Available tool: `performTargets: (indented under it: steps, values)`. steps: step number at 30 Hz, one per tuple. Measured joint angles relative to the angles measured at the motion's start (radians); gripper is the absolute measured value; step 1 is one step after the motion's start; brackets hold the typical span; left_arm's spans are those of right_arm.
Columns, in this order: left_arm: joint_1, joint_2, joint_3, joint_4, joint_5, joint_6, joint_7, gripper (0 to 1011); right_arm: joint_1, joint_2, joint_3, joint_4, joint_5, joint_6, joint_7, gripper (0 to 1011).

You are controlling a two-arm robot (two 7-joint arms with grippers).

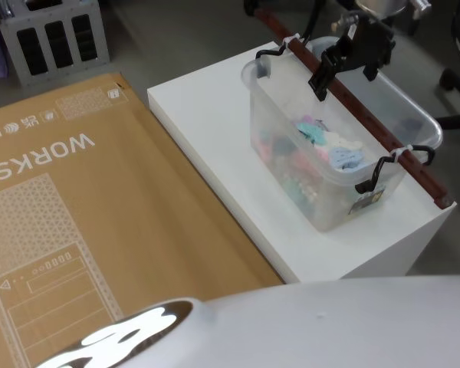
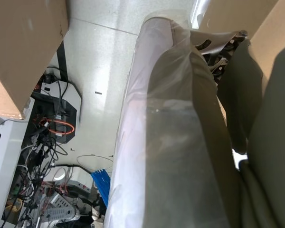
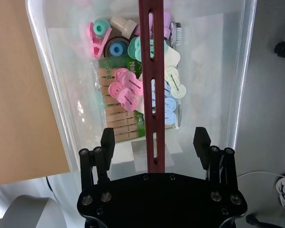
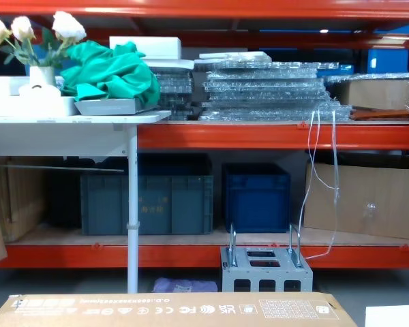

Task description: Use one hand to grasp the basket and place it at the designated location.

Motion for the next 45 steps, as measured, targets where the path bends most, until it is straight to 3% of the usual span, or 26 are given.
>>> performTargets:
  steps: [21, 45]
  values:
    - [0.000, 0.000, 0.000, 0.000, 0.000, 0.000, 0.000, 0, -0.010, 0.001, -0.005, -0.003, -0.004, 0.001, 0.002, 1001]
    - [0.000, 0.000, 0.000, 0.000, 0.000, 0.000, 0.000, 0, -0.024, -0.020, -0.026, 0.019, -0.051, 0.000, 0.010, 1001]
